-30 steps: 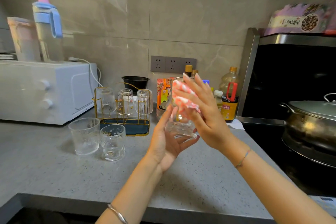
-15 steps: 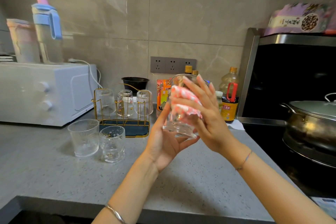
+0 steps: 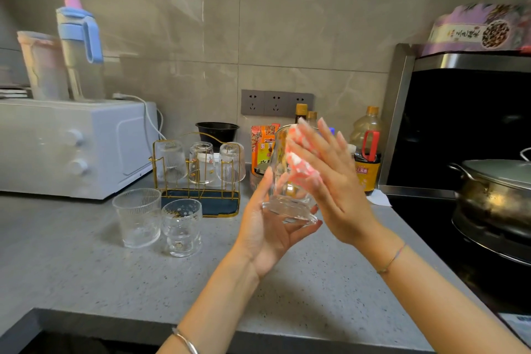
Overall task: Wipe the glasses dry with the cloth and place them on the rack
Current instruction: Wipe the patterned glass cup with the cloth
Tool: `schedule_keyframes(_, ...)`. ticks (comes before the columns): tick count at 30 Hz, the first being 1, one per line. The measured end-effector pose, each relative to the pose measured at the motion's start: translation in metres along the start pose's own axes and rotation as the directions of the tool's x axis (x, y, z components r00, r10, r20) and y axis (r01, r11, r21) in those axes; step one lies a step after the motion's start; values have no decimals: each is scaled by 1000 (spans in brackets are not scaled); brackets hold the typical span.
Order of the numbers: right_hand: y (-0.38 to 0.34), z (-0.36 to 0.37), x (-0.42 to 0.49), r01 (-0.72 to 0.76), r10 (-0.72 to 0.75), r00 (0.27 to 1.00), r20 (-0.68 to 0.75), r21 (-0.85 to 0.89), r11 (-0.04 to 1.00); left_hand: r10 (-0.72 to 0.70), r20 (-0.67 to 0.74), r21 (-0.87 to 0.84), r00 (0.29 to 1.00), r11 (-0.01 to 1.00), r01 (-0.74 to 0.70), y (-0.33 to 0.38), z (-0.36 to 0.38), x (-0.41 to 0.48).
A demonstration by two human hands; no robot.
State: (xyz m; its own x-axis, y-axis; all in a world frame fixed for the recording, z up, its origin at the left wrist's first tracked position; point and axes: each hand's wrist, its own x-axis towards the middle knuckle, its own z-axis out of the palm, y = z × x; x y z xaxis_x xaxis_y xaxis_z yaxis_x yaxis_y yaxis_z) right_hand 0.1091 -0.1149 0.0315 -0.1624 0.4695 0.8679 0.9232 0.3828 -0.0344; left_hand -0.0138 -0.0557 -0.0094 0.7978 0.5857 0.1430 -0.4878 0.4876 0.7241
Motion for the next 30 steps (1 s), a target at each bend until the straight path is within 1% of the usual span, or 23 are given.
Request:
schedule_keyframes(2,-5,6,-8,24,-24,999,39,-4,1000,4,0,-7,1000,1000,-4,1,1,0)
schedule_keyframes(5,-9,13,-20,63,-64,997,42,29,998,2,27,-17,1000,1000,-2,2,-3,3)
schedule_keyframes(8,-12,13,-25,43,-46,999,25,122,992,33,71,14,997,999,-34,1,-6,1)
schedule_keyframes(12,-9,10,-17,12,-18,999,40,153,988,35,113,29,993,999,-39,3,-5,1)
schedule_keyframes(16,-6,4,-3,-41,44,999,-9,217,975,21,139,47,990,999,-28,7,-5,1)
schedule_keyframes(18,-1,-3,8,-80,100,993,-57,280,957,3,172,49,985,999,-11,7,-6,0)
schedule_keyframes(20,2,-10,16,-132,168,983,-77,351,927,-15,196,26,981,1000,10,4,-8,0)
schedule_keyframes(23,-2,-8,15,-138,188,979,-83,415,899,-11,194,-5,981,1000,13,1,-9,0)
schedule_keyframes(27,-10,7,-6,-131,165,984,-60,376,917,18,166,-20,986,1000,-15,1,-5,-2)
schedule_keyframes(30,-18,14,-21,-63,65,998,1,279,958,32,162,-54,986,998,-24,2,-5,-2)
